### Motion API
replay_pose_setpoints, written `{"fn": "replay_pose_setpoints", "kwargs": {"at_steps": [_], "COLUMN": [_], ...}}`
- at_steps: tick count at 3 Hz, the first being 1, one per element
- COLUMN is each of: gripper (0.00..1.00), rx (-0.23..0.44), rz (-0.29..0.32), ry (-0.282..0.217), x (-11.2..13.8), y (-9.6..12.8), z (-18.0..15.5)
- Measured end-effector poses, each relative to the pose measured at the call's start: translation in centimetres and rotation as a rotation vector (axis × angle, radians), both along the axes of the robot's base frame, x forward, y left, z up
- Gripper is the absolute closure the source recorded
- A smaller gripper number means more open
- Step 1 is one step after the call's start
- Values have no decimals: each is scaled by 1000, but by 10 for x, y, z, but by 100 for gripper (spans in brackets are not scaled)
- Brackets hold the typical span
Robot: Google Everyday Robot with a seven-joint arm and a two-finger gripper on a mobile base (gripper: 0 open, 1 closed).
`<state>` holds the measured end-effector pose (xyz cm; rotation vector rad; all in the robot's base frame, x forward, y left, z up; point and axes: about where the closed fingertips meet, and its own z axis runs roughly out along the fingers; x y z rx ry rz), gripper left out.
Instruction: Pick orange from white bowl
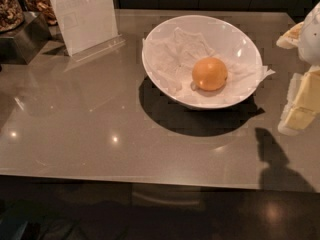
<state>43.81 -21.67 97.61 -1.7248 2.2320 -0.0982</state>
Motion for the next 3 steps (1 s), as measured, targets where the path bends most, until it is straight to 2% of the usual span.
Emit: {"fn": "replay_pose_setpoints", "kwargs": {"at_steps": [2, 3], "gripper": [0, 0], "rx": [18, 76], "rz": [8, 40], "ry": [-16, -25], "x": [4, 28], "y": [1, 6], "z": [3, 0]}}
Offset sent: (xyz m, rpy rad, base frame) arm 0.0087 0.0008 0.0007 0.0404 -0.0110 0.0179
